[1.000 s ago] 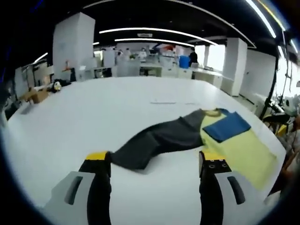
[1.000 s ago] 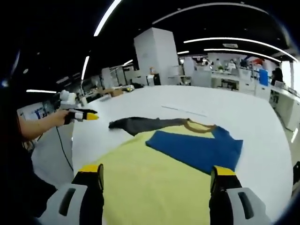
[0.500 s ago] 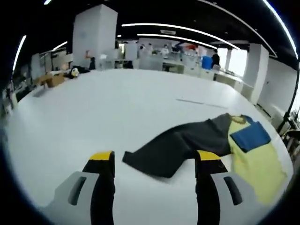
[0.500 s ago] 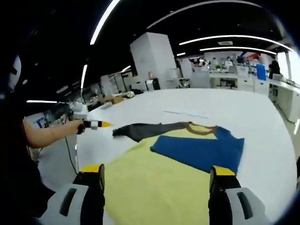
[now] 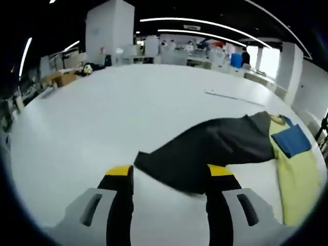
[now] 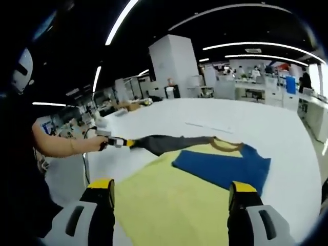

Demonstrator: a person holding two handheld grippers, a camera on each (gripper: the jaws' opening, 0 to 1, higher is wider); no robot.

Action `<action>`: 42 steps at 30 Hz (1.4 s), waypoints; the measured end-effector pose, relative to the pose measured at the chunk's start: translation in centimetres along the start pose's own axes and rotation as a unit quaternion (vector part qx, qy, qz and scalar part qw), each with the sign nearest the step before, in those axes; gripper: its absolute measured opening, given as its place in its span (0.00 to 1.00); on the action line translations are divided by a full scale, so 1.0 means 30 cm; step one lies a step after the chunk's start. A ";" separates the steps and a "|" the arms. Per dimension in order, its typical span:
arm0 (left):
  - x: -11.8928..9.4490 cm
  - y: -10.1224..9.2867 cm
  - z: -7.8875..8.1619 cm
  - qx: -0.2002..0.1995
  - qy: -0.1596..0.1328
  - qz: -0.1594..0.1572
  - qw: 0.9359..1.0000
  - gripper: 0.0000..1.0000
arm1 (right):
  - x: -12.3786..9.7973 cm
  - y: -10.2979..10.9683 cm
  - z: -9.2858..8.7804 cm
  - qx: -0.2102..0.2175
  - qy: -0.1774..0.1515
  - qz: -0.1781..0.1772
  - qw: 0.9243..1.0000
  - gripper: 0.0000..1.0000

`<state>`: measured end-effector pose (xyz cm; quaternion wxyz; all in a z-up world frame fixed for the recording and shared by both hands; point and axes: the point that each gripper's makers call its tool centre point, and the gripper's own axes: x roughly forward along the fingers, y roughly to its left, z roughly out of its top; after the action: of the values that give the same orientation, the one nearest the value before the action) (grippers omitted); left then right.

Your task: Fold the garment on the visible template until the final outline fits inside the template.

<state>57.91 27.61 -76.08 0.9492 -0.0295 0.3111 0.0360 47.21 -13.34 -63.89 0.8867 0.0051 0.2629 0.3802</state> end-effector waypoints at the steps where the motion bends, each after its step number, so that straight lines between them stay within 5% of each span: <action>1: 0.001 -0.001 -0.003 0.001 0.000 -0.001 1.000 0.49 | 0.001 -0.005 -0.011 0.002 0.004 -0.003 1.000 0.91; 9: 0.002 -0.018 -0.003 0.017 -0.024 -0.004 1.000 0.41 | 0.001 0.022 -0.003 0.015 -0.015 0.011 1.000 0.95; 14: 0.002 0.013 0.007 -0.002 -0.023 0.025 0.999 0.33 | 0.015 0.035 -0.011 0.018 -0.012 0.015 1.000 0.94; 18: 0.008 0.021 0.011 -0.011 -0.025 0.018 0.999 0.14 | 0.017 0.049 -0.023 0.018 -0.008 0.020 1.000 0.94; 35: 0.046 0.068 0.029 -0.023 -0.009 0.010 1.000 0.05 | -0.005 0.036 -0.052 0.014 0.003 0.003 1.000 0.93; 42: 0.040 0.064 0.019 -0.054 -0.003 0.004 0.999 0.05 | -0.029 -0.043 -0.092 0.008 0.020 -0.054 0.998 0.97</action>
<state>59.04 29.64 -76.38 0.9472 -0.0791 0.3056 0.0568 46.29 -15.38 -66.15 0.9006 -0.0091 0.2833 0.3295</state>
